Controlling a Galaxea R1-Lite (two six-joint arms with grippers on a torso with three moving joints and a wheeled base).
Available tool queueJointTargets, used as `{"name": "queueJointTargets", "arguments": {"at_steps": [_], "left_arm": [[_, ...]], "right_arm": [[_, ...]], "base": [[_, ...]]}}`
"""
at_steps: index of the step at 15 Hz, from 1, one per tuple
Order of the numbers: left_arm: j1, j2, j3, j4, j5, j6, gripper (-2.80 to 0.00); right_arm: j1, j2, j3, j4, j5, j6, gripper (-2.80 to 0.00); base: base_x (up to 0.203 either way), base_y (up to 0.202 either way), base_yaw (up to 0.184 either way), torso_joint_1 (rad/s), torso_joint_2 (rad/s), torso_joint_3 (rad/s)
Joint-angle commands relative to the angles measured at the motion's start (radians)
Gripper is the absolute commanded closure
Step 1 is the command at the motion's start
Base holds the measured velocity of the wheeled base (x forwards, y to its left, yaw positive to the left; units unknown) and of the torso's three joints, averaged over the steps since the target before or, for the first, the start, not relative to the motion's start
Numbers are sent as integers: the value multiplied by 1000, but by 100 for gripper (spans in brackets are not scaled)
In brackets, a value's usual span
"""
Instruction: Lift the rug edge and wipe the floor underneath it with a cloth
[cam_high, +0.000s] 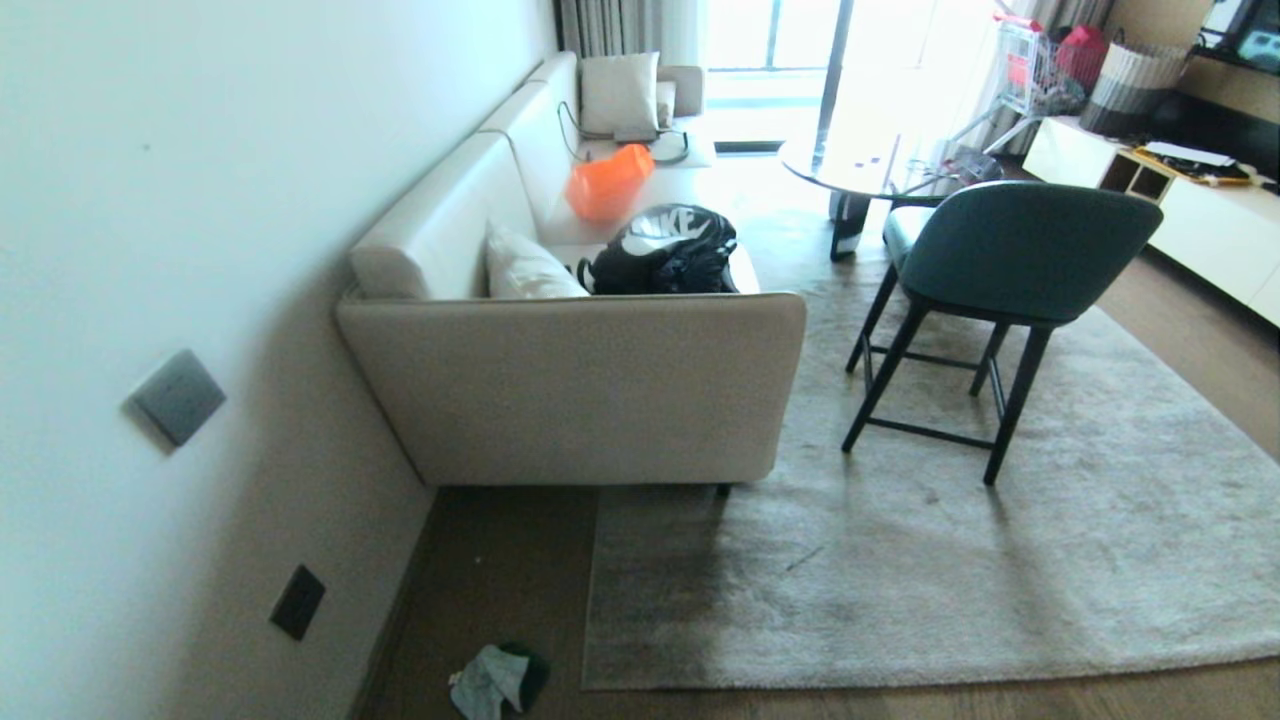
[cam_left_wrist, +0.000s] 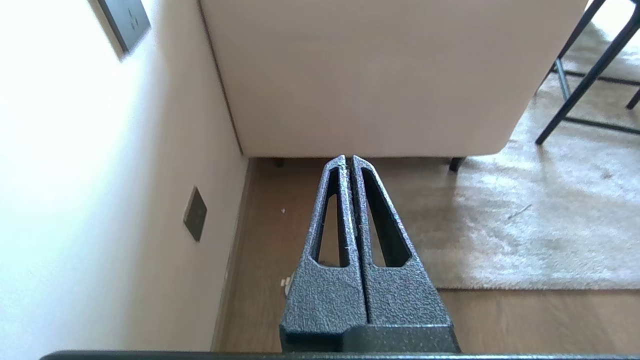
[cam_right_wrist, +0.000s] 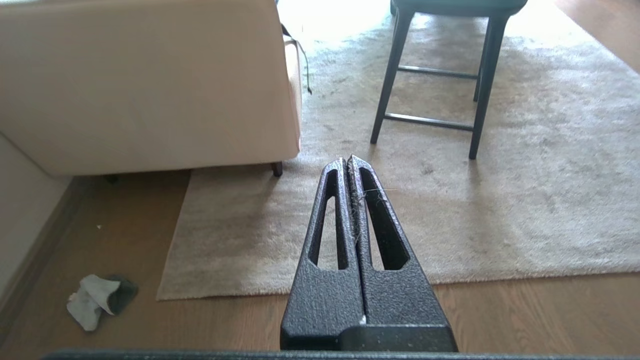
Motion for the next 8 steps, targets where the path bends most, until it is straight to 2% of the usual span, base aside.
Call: {"name": "queueJointTargets", "arguments": {"at_steps": [1, 8], "left_arm": [[0, 0, 0, 0, 0, -1, 0], [0, 0, 0, 0, 0, -1, 0]], "right_arm": [[0, 1, 0, -1, 0, 1, 0], [0, 1, 0, -1, 0, 1, 0]], "base": [[0, 0, 0, 149, -506, -364], [0, 0, 0, 174, -533, -363]]}}
